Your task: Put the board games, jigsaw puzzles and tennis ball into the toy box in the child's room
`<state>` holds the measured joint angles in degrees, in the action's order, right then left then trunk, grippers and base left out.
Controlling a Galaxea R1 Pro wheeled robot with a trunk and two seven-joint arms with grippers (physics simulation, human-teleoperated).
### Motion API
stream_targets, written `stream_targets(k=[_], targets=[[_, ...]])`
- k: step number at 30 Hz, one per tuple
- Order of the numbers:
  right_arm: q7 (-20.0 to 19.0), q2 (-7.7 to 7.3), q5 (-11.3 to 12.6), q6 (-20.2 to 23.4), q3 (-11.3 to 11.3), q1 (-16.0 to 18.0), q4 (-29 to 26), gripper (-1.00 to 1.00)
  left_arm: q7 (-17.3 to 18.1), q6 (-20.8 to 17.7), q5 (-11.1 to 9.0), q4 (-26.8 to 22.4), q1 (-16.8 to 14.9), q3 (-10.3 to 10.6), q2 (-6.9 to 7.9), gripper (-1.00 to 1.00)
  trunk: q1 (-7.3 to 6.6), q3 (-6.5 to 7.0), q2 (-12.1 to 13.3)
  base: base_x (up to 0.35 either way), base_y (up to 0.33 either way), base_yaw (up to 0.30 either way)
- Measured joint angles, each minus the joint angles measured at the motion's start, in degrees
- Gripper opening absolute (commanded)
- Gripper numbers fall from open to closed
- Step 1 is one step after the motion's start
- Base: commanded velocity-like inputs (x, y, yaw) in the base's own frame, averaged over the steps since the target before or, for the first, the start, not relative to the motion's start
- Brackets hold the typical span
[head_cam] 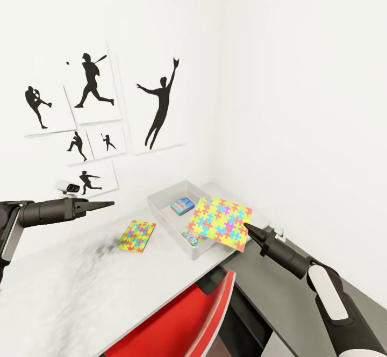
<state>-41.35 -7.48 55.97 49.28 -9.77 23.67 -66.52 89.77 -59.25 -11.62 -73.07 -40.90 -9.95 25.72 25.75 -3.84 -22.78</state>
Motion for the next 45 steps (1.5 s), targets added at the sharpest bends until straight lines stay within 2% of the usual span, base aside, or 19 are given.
stream_targets(k=[16, 23, 25, 27, 29, 31, 32, 36, 39, 41, 45], targets=[[0.1, 0.1, 0.1, 0.0, 0.2, 0.0, -0.1, -1.0, 0.0, 0.1, 0.1, 0.0, 0.1, 0.0, -0.02, 1.0, 0.0, 0.0, 0.0, 0.002, 0.001, 0.0], [2.2, 0.39, 0.7, 0.0, 0.1, 0.2, -1.1, -1.0, 0.0, 0.4, 0.2, 0.8, 0.1, 0.0, -0.05, 1.0, 0.0, 0.0, 0.0, 0.0, 0.0, 0.0], [4.9, 1.0, 1.1, 0.1, 0.0, 1.9, -1.8, -1.0, 0.0, 0.2, 0.2, 0.8, 0.1, 0.0, -0.05, 1.0, 0.0, 0.01, 0.0, 0.0, 0.0, 0.0], [12.0, 3.33, 1.4, 0.3, -0.2, 6.8, -1.8, -1.0, 0.0, 0.1, 0.2, 0.8, 0.1, -0.1, 0.02, 1.0, 0.0, 0.01, 0.0, 0.0, 0.0, 0.0], [21.6, 5.77, 1.5, 0.2, -0.3, 11.5, -1.4, -1.0, 0.0, 0.0, 0.2, 0.9, 0.1, -0.1, 0.1, 1.0, 0.0, 0.01, 0.0, 0.0, 0.0, 0.0], [27.5, 7.92, 2.1, 0.0, -0.3, 15.2, -0.4, -1.0, 0.0, -0.1, 0.3, 0.9, 0.1, -0.1, 0.15, 1.0, 0.0, 0.01, 0.0, 0.0, 0.0, 0.0], [29.3, 8.53, 2.5, -0.1, -0.3, 16.7, 0.5, -1.0, 0.0, -0.1, 0.3, 0.9, 0.1, -0.1, 0.16, 1.0, 0.0, 0.01, 0.0, 0.0, 0.0, 0.0], [34.6, 11.1, 3.2, -1.4, -0.3, 22.9, 7.0, -1.0, 0.0, -0.1, 0.3, 0.9, 0.1, -0.2, 0.24, 1.0, 0.0, 0.01, 0.0, 0.0, 0.0, 0.0], [37.8, 12.44, 3.0, -6.4, -0.2, 26.9, 14.5, -1.0, 0.0, -0.1, 0.3, 0.9, 0.1, -0.1, 0.26, 1.0, 0.0, 0.0, 0.0, 0.0, 0.0, 0.0], [39.3, 12.73, 3.1, -8.7, -0.1, 28.4, 18.0, -1.0, 0.0, -0.1, 0.3, 0.9, 0.1, -0.1, 0.27, 1.0, 0.0, 0.0, 0.0, 0.0, 0.0, 0.0], [40.7, 13.73, 3.1, -10.6, 0.2, 29.8, 22.6, -1.0, 0.0, -0.1, 0.3, 1.1, 0.1, -0.1, 0.26, 1.0, 0.0, 0.0, 0.0, 0.0, 0.0, 0.0]])
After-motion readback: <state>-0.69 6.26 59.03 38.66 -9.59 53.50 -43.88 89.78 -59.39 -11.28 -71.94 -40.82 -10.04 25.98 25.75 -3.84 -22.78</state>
